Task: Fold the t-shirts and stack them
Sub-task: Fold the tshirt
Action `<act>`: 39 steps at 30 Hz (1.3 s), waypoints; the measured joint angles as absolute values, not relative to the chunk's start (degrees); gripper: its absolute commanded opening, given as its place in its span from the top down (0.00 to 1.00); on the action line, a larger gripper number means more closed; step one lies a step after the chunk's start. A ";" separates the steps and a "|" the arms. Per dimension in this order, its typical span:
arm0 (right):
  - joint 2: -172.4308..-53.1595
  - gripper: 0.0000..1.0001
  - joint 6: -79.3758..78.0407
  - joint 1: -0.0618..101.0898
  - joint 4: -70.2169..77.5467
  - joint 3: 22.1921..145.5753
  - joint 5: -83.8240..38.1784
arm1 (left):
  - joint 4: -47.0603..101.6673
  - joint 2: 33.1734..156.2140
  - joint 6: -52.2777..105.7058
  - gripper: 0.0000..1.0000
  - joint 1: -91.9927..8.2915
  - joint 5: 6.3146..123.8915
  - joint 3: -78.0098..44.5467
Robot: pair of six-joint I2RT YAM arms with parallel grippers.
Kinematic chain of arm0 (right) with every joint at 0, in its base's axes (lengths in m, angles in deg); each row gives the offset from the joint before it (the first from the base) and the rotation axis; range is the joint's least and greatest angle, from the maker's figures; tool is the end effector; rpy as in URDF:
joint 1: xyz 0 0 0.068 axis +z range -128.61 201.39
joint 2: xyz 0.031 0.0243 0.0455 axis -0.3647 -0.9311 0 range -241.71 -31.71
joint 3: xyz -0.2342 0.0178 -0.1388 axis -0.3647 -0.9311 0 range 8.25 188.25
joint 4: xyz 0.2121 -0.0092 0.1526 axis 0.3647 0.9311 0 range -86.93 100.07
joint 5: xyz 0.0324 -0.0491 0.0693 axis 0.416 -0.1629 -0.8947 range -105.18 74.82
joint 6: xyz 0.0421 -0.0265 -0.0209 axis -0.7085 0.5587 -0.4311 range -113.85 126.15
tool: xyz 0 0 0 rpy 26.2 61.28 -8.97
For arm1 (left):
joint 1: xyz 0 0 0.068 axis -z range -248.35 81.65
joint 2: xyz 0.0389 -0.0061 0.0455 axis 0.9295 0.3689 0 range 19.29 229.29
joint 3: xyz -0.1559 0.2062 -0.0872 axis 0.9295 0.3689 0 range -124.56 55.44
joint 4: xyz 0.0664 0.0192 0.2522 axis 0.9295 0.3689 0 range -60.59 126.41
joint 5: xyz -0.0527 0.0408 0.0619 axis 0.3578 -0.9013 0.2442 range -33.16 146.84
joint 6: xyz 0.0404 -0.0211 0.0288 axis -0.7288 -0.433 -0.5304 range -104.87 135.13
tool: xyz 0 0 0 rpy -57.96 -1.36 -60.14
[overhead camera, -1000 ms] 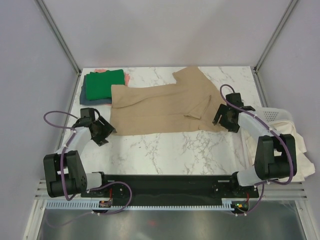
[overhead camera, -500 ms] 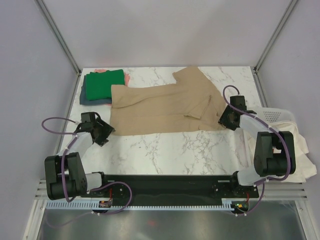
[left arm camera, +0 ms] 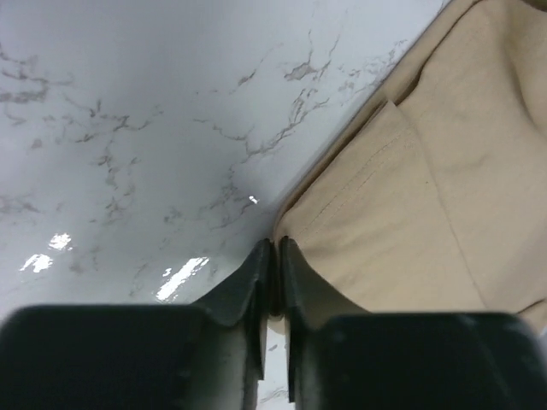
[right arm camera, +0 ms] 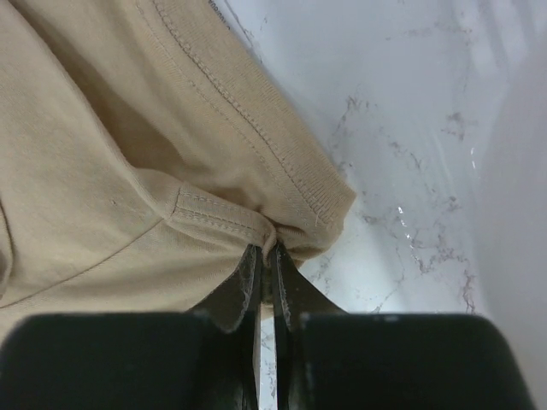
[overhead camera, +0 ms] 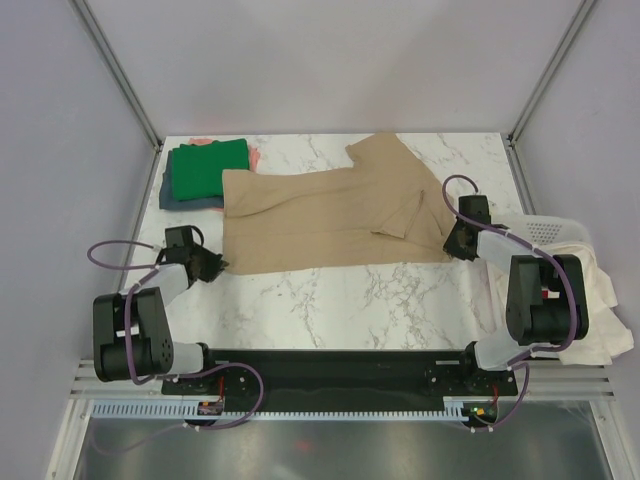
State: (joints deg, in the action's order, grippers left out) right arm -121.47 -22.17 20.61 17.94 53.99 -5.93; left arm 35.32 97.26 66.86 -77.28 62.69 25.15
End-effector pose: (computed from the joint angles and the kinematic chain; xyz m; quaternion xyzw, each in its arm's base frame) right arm 0.2930 -0.0097 0.1570 0.2622 0.9240 -0.0119 0.2781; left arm 0.2370 0.0334 0.1428 -0.4652 0.8270 -0.1589 0.2727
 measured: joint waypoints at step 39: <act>-84.60 0.26 -33.84 25.70 44.89 53.26 -10.25 | 68.65 57.81 59.01 0.33 -93.76 75.26 17.31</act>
State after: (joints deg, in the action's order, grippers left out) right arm -84.60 -33.84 25.70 44.89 53.26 -10.25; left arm 68.65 57.81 59.01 -93.76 75.26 17.31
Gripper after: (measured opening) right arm 0.742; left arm 0.676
